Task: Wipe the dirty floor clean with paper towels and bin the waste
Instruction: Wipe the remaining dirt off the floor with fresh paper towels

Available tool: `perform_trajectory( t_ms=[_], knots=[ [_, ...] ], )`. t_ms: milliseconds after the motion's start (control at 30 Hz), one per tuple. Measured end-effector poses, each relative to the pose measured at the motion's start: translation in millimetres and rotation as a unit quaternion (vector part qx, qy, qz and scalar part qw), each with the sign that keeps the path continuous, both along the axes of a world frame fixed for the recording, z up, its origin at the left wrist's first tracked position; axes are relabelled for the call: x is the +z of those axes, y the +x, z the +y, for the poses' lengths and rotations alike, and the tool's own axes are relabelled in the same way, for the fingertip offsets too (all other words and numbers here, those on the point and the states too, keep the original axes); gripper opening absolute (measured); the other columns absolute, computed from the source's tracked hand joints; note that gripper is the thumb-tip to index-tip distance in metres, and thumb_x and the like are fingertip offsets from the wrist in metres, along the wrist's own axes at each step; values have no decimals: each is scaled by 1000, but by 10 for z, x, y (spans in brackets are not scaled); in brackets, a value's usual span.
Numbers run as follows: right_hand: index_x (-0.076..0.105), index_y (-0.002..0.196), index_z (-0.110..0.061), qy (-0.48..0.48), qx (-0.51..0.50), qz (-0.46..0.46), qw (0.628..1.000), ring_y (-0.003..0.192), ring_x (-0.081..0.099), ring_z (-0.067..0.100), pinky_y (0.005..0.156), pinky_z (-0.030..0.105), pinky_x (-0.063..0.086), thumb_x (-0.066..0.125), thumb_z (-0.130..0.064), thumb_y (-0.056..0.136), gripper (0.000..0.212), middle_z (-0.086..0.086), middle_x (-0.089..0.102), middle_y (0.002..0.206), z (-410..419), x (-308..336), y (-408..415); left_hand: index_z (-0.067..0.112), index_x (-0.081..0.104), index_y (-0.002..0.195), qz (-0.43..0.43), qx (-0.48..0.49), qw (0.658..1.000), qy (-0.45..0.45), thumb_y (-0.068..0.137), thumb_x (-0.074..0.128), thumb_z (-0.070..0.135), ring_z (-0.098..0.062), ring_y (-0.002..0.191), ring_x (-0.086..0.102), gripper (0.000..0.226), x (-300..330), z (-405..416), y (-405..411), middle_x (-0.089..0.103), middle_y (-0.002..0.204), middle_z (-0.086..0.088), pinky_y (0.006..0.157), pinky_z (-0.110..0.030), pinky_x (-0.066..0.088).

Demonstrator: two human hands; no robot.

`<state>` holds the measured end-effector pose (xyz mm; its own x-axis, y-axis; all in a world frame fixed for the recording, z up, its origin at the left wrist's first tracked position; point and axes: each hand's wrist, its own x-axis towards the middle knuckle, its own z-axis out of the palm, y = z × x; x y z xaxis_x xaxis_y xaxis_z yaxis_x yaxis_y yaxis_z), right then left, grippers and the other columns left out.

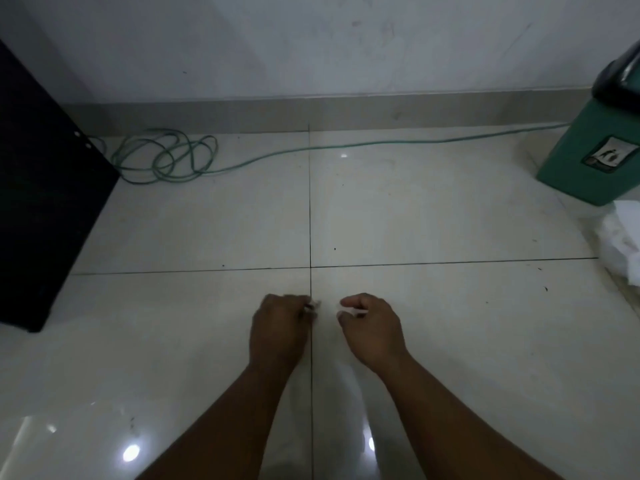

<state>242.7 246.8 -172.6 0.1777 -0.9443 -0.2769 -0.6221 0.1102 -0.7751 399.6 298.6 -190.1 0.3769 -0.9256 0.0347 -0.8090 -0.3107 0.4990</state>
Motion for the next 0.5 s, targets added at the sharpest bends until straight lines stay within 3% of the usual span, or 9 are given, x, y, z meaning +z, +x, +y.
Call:
perform_trajectory(
  t_ms=[67,167,300,400,500],
  knots=[
    [72,105,-25,-6,-13,8,1000,89,55,6,81,15,36,70,-24,87,18,-4,62,107,-74,-8,-29,21,77,102,-56,64,996,-5,86,72,29,-26,97,55,19,-27,17,229,69,103,-2,76,-35,52],
    [70,106,-26,-10,-12,18,1000,93,56,8,84,17,36,69,-24,89,18,-2,62,110,-146,-26,-93,19,78,103,-63,110,992,26,86,73,29,-26,98,49,20,-64,12,457,62,101,-3,75,-37,52],
    [72,107,-23,-7,-11,39,999,91,58,11,83,18,37,69,-23,88,19,2,65,111,-173,-71,-151,20,76,110,-46,77,994,61,90,66,35,-23,97,49,27,-87,-6,421,64,97,-1,76,-36,50],
    [71,107,-24,-12,-9,44,999,99,59,13,84,17,35,69,-23,87,20,0,64,111,-142,-87,-168,25,78,105,-38,49,997,45,88,67,39,-20,91,49,24,-74,69,221,65,90,1,69,-30,45],
    [71,107,-24,-14,1,44,999,94,54,8,83,16,34,69,-24,88,20,-1,62,109,-86,-85,-180,26,78,102,-3,44,998,38,86,69,42,-11,85,47,25,-115,213,-29,65,88,4,67,-25,40]
  ],
)
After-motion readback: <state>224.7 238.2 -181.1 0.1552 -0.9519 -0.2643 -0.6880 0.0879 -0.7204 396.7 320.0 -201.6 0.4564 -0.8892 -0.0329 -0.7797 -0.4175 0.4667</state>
